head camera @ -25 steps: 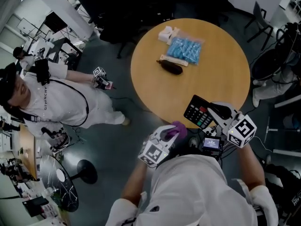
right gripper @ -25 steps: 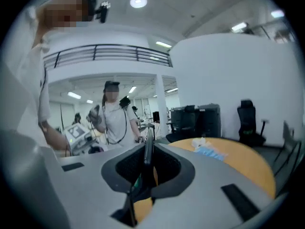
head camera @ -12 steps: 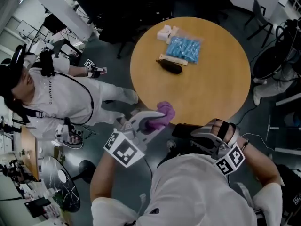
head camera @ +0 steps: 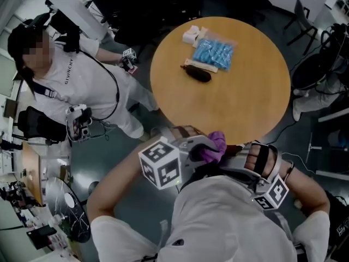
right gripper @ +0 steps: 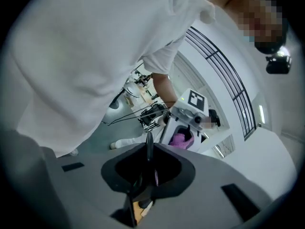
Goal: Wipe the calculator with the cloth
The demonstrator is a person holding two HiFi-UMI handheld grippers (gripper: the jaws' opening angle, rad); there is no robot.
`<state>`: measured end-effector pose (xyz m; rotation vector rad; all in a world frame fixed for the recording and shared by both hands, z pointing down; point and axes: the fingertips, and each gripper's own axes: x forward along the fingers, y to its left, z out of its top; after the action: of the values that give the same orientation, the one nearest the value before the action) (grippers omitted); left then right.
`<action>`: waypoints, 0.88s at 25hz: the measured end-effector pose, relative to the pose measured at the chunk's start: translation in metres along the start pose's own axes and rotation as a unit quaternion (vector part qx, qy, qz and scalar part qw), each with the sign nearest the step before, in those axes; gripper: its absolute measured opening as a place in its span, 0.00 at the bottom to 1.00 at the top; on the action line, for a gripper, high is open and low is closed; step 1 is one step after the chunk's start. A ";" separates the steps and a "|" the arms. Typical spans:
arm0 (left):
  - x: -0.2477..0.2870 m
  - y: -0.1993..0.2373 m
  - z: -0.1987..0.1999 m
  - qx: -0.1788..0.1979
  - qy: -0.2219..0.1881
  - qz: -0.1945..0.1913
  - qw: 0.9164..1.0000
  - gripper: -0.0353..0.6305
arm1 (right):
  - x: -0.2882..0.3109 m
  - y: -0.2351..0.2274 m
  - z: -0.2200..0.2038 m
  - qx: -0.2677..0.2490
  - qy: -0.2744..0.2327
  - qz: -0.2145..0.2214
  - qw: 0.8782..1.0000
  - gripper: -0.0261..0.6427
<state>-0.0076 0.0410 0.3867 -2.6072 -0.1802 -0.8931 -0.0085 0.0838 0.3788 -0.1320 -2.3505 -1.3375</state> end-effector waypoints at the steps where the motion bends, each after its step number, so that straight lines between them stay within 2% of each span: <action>1: 0.003 -0.002 -0.004 -0.004 0.004 -0.020 1.000 0.13 | 0.000 0.004 0.004 -0.011 -0.004 0.006 1.000 0.12; 6: 0.021 -0.010 -0.017 -0.030 0.008 -0.103 0.994 0.13 | -0.001 0.010 0.025 -0.052 -0.036 0.021 0.998 0.12; 12: 0.037 -0.027 -0.033 -0.050 0.016 -0.148 0.988 0.13 | -0.008 0.004 0.048 -0.081 -0.063 0.004 0.995 0.12; 15: 0.040 -0.029 -0.049 -0.071 0.022 -0.144 0.987 0.13 | -0.010 0.009 0.054 -0.101 -0.065 0.005 0.993 0.12; 17: 0.033 -0.020 -0.056 -0.090 0.014 -0.125 0.988 0.13 | -0.007 0.016 0.046 -0.099 -0.056 0.011 0.993 0.12; 20: 0.004 0.002 -0.023 -0.115 -0.053 -0.093 0.988 0.13 | -0.002 0.019 0.029 -0.085 -0.043 0.018 0.995 0.12; 22: -0.020 0.012 0.016 -0.100 -0.097 -0.082 0.987 0.13 | 0.001 0.021 0.021 -0.077 -0.040 0.022 0.996 0.12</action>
<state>-0.0116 0.0357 0.3593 -2.9017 -0.3798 -0.7424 -0.0103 0.1118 0.3868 -0.2867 -2.2943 -1.5172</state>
